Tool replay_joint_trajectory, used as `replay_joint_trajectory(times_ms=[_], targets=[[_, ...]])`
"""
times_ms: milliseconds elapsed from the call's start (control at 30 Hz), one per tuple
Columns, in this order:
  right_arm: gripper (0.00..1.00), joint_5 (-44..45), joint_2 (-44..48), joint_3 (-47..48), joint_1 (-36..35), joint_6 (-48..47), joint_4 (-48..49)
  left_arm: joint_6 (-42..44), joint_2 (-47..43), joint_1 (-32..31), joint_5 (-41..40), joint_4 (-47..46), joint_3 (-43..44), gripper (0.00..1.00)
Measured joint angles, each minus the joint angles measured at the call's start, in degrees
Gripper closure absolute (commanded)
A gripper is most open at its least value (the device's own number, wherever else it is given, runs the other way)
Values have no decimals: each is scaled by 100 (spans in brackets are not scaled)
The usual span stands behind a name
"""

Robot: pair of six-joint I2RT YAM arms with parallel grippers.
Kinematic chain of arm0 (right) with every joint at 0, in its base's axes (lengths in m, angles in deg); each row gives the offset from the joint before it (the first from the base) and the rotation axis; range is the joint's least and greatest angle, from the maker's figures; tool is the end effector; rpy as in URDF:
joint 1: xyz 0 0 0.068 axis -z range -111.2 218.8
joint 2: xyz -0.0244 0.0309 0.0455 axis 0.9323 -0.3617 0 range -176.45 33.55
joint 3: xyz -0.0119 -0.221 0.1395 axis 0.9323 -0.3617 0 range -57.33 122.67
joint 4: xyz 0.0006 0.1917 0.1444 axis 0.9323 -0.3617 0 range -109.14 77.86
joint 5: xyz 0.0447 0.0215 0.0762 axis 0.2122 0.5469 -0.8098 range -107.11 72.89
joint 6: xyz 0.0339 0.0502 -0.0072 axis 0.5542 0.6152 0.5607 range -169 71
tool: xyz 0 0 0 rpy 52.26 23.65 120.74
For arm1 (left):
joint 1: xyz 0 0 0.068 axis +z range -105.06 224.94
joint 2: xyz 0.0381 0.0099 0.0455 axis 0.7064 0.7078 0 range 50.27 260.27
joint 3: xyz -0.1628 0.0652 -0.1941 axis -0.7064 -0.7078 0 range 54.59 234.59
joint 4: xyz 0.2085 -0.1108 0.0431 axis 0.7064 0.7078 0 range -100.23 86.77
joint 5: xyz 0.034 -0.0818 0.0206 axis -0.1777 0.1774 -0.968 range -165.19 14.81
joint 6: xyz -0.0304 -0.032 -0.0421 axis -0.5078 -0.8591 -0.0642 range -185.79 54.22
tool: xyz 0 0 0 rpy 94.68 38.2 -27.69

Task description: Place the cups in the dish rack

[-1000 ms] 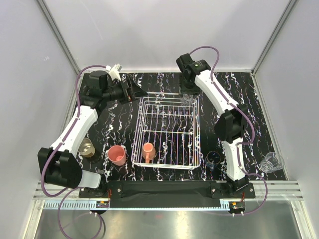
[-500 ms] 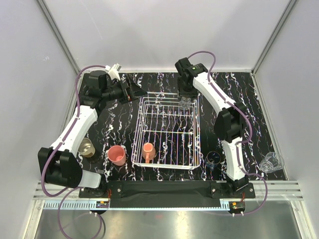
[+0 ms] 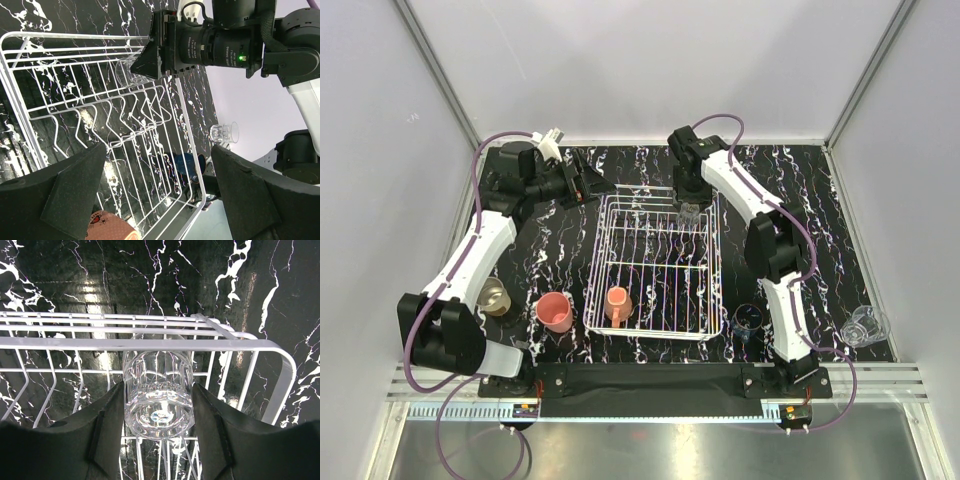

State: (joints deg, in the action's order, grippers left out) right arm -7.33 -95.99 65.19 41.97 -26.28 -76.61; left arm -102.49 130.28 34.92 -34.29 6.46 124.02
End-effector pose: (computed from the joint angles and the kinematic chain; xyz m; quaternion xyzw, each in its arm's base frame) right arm 0.4016 0.1943 0.2277 -0.0216 0.9833 -0.0092 0.1807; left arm 0.2920 -0.0819 0.3306 -0.0077 0.8204 -0.4673 0.3295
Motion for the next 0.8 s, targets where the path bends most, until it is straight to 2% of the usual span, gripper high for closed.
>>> replay_joint_trajectory(times_ms=[200,300,333,433,567,800], targets=[[76,0,-13,-74,0,0,35,-2,2,0,9,0,0,8],[55,-4,-74,-74,0,0,37,-2,15,0,28,2,0,8],[45,-4,-96,-76,0,0,39,0,28,0,39,0,0,8],[25,-4,-116,-85,0,7,42,0,74,0,50,2,0,7],[16,-2,-116,-177,0,4,90,-2,96,0,55,13,0,7],[11,-37,-81,-365,0,7,160,0,114,0,76,17,0,7]])
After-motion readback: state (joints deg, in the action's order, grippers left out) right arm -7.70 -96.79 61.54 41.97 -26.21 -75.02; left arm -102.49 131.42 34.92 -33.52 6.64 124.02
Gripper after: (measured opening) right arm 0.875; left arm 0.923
